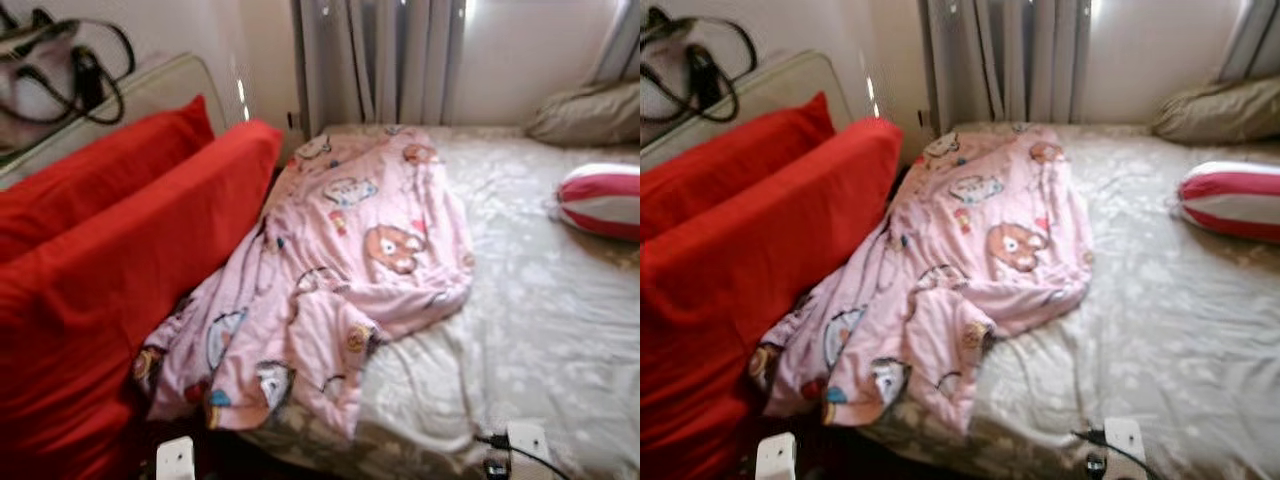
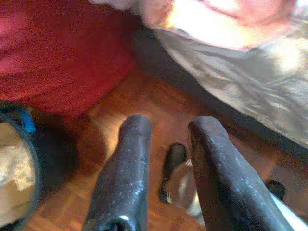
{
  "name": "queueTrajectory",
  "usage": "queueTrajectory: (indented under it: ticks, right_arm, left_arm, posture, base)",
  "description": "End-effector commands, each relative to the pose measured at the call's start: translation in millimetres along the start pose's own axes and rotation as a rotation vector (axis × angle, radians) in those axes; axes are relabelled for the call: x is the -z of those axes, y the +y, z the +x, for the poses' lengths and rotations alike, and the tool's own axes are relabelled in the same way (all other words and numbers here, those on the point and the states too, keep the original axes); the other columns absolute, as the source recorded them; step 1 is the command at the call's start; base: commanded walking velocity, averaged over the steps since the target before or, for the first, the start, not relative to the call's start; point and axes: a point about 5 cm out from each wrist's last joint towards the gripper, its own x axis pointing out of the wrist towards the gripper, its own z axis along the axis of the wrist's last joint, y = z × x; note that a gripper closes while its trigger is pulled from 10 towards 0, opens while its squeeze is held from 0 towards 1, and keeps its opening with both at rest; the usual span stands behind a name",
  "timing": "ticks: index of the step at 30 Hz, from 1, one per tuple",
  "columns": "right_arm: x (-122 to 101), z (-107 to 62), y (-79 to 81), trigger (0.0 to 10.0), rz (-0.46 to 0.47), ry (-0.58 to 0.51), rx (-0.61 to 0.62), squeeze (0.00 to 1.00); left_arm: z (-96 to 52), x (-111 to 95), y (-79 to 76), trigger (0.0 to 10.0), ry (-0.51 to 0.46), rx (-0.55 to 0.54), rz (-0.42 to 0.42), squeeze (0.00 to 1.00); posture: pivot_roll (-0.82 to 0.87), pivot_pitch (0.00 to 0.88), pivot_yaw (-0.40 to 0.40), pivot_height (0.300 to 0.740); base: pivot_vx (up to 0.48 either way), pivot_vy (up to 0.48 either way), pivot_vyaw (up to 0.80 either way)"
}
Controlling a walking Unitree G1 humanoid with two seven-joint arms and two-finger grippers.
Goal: Clean up the room
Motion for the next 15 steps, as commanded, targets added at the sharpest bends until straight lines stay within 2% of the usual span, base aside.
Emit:
queueTrajectory:
  ticks: [1,4,15]
  right_arm:
    - [-3.3,1.4,6.0,10.0,0.003,-0.012,-0.016,0.00]
    - [-3.2,1.3,6.1,10.0,0.003,-0.012,-0.018,0.00]
    - [-2.6,1.2,6.9,10.0,0.005,-0.014,-0.023,0.00]
  left_arm:
    - [-0.9,2.0,5.8,10.0,0.013,-0.018,0.007,0.00]
    - [-0.9,2.0,5.6,10.0,0.011,-0.018,0.009,0.00]
    - [-0.9,-1.1,5.4,10.0,-0.020,-0.007,0.000,0.00]
  posture:
    - [0.05,0.000,0.070,0.740]
    - [0.04,0.000,0.070,0.740]
    - [0.04,0.000,0.075,0.740]
  base:
    - [0.000,0.480,0.00]
    - [0.000,0.274,0.00]
    - [0.000,0.000,0.00]
